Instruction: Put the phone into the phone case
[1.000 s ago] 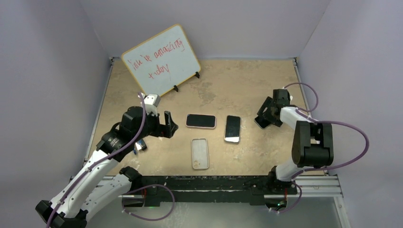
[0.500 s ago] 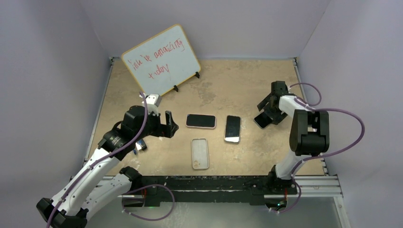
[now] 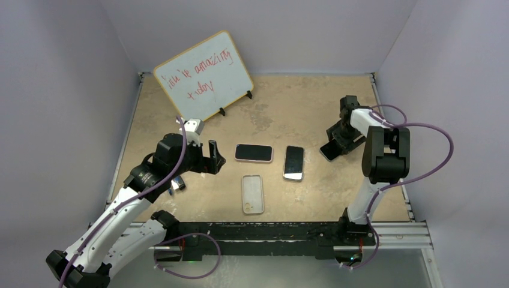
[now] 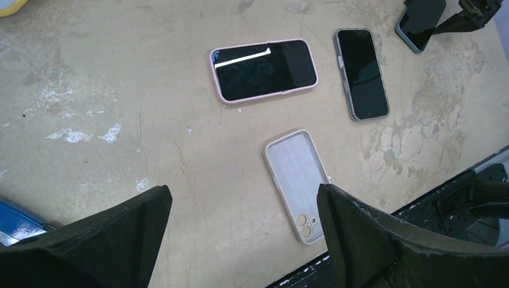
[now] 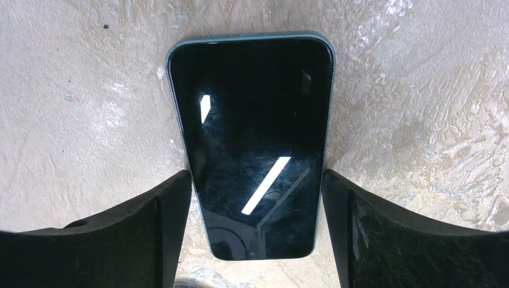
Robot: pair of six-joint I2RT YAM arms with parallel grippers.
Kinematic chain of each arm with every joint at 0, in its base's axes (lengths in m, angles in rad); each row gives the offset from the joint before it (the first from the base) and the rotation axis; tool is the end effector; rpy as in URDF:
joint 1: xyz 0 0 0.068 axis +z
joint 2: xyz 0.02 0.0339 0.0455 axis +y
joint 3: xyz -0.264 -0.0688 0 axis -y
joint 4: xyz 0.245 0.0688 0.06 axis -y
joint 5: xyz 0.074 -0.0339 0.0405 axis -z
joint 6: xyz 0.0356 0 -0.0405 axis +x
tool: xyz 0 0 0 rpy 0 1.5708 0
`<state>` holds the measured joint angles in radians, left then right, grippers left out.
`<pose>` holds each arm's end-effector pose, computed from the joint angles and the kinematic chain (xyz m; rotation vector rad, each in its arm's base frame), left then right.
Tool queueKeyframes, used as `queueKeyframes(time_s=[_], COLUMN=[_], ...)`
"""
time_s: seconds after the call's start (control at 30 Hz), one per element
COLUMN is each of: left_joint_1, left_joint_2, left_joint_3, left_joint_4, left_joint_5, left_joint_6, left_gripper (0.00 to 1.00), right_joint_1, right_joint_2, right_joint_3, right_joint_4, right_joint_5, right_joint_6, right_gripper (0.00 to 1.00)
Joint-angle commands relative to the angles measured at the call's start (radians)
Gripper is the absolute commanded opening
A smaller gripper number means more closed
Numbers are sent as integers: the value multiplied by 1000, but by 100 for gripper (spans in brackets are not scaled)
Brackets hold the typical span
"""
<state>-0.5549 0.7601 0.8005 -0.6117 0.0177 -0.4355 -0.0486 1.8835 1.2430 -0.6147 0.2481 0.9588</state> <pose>0.1384 -0.0865 0.3060 0.1420 2.1974 -0.5884 0.3663 -0.0266 0.1632 1.3744 2.3809 -0.1156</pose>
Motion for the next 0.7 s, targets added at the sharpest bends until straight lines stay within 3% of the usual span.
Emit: queueKeyframes(time_s=[0.0, 0.1, 0.37, 0.67], left_joint_1=[1, 1, 1, 1], left_joint_2=[-5, 2, -23, 40], left_joint_3=[1, 1, -4, 16], left_joint_4=[21, 22, 24, 19], left_joint_5=[-7, -7, -11, 22], left_joint_6=[-11, -11, -16, -18], left_gripper=[96, 96, 96, 95], right_joint_1=[4, 4, 40, 212], right_joint_2=[54, 36, -101, -353], right_joint_3=[-60, -71, -167, -355], right_joint_4=[-30, -26, 8, 79], right_joint_5=[7, 11, 5, -11], right_joint_6=[49, 24, -91, -192], right_gripper=[76, 69, 62, 53])
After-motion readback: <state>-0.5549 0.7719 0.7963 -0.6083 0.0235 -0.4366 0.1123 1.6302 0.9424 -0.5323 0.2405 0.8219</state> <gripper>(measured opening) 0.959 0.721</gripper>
